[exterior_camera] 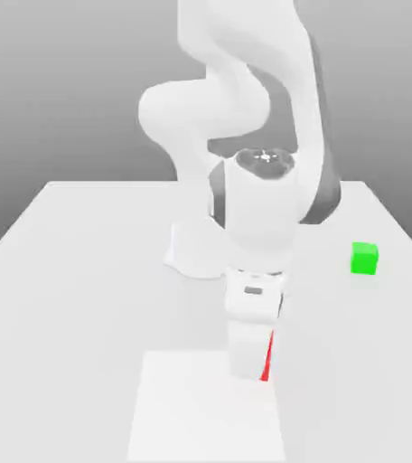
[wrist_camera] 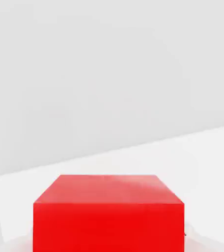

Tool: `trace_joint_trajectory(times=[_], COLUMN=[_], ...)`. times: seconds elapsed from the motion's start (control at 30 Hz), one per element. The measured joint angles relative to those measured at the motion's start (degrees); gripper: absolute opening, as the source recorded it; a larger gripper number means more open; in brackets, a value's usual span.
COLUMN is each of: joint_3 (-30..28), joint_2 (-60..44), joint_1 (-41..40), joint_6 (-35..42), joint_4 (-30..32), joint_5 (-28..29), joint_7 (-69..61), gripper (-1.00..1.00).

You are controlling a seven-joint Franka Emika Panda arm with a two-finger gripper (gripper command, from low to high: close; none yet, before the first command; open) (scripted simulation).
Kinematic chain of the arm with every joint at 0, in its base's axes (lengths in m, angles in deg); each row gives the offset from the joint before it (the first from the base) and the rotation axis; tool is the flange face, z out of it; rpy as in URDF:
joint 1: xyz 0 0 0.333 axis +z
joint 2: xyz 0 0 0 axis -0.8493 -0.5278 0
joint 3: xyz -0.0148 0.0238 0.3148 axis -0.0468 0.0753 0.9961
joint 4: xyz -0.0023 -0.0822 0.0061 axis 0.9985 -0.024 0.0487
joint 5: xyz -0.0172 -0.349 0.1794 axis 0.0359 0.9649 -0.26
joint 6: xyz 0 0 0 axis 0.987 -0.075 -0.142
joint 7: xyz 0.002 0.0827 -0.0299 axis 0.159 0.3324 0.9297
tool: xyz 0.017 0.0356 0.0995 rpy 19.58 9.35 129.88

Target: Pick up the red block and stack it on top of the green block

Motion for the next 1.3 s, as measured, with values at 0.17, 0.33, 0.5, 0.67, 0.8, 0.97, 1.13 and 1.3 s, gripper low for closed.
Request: trace_joint_trajectory(times=[0.17,0.33,0.5,0.67,0.8,0.97,1.13,1.3], joint_3=[0.2,6.5,11.4,17.5,22.6,28.7,31.1,30.3], joint_2=[4.2,6.4,8.8,11.3,13.5,16.2,15.9,12.7], joint_1=[-0.7,9.9,18.6,26.9,33.7,42.1,47.7,49.9], joint_6=[3.5,5.2,6.6,8.0,9.2,10.5,10.3,8.5], joint_4=[1.2,2.2,3.2,4.2,5.0,6.0,6.3,5.9], joint_5=[2.1,-1.3,-4.1,-6.2,-7.3,-8.1,-11.1,-15.5], joint_7=[1.6,-2.4,-6.1,-9.3,-11.5,-13.8,-16.8,-19.9], gripper=[-1.00,-1.00,-1.00,-1.00,-1.00,-1.00,-1.00,-1.00])
